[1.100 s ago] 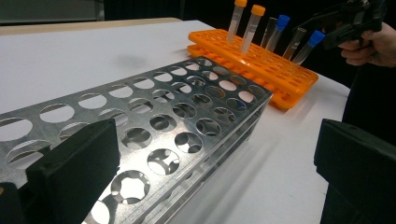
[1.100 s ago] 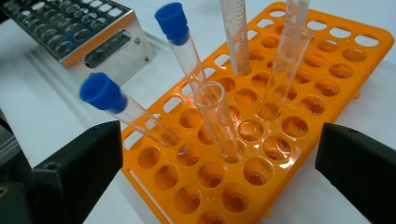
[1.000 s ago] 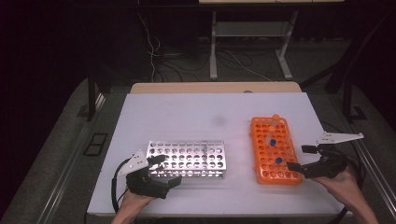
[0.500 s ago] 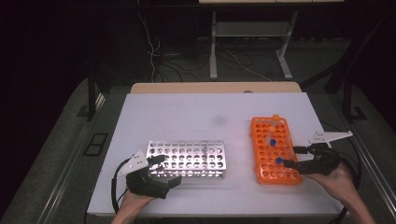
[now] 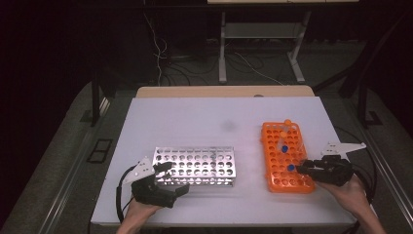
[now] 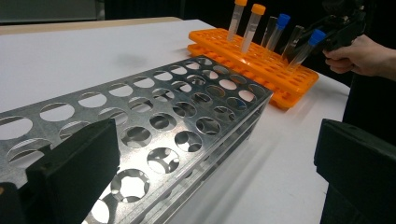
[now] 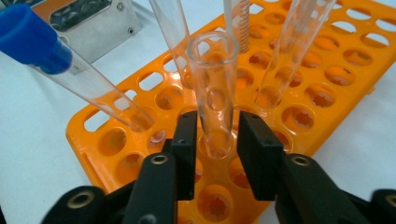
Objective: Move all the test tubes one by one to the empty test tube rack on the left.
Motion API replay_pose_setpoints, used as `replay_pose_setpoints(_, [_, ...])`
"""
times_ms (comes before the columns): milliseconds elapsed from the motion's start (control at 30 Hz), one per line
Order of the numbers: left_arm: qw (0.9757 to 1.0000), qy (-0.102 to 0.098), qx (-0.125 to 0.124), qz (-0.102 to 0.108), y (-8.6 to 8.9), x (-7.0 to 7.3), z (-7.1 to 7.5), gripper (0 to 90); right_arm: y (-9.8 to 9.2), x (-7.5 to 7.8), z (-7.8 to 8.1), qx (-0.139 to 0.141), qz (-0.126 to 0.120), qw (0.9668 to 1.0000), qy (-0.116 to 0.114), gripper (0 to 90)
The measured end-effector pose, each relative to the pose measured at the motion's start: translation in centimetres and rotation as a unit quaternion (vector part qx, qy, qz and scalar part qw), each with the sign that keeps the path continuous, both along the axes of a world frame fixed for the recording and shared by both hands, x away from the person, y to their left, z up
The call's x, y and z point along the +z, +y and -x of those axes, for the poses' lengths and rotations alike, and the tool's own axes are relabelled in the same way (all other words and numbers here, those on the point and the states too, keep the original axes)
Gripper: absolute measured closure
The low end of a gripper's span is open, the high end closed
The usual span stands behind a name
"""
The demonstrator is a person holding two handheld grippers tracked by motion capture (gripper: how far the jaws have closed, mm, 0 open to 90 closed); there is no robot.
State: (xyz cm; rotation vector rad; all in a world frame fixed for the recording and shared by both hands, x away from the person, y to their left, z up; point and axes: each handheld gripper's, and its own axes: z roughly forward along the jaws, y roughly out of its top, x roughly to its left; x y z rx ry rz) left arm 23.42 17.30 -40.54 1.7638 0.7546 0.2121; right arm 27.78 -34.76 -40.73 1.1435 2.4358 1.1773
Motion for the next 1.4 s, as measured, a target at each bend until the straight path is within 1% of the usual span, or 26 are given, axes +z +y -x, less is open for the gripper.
replay_pose_setpoints(100, [1.0,0.0,0.0,0.0,0.0,0.0,0.0,0.0,0.0,0.0,0.1,-0.001,-0.003,0.9999,-0.01,74.4])
replay_pose_setpoints(300, [1.0,0.0,0.0,-0.001,0.0,0.0,0.0,0.0,0.0,0.1,0.1,-0.002,0.001,0.9999,-0.014,75.2])
replay_pose_setpoints(367, [1.0,0.001,0.0,-0.001,0.0,0.0,0.0,0.0,0.0,0.1,0.2,0.0,-0.004,0.9999,-0.014,75.3])
replay_pose_setpoints(467, [1.0,0.001,0.001,0.0,0.0,0.0,0.0,0.0,0.0,0.3,0.2,-0.001,-0.003,0.9999,-0.014,75.3])
replay_pose_setpoints(533, [1.0,0.001,0.001,0.0,0.0,0.0,0.0,0.0,0.1,0.5,0.2,-0.003,-0.002,0.9999,-0.013,75.3])
replay_pose_setpoints(633, [1.0,0.003,0.0,0.0,0.0,0.1,0.0,0.0,0.1,0.9,0.3,-0.007,-0.004,0.9998,-0.018,75.4])
replay_pose_setpoints(800, [1.0,0.003,-0.002,0.003,-0.1,0.3,0.1,0.0,0.0,2.1,0.4,-0.008,-0.005,0.9997,-0.021,75.3])
replay_pose_setpoints(900, [1.0,0.004,-0.003,0.007,0.0,0.5,0.1,0.0,-0.1,3.0,0.5,-0.004,-0.01,0.9996,-0.025,75.3])
replay_pose_setpoints(1200, [0.9999,0.007,-0.005,0.006,-0.1,0.9,0.1,0.0,0.3,5.2,1.0,0.006,-0.002,0.9996,-0.029,75.3])
replay_pose_setpoints(1400, [0.9999,0.008,-0.009,0.002,-0.3,1.1,0.1,0.0,0.5,7.2,1.3,0.012,0.002,0.9992,-0.039,75.3])
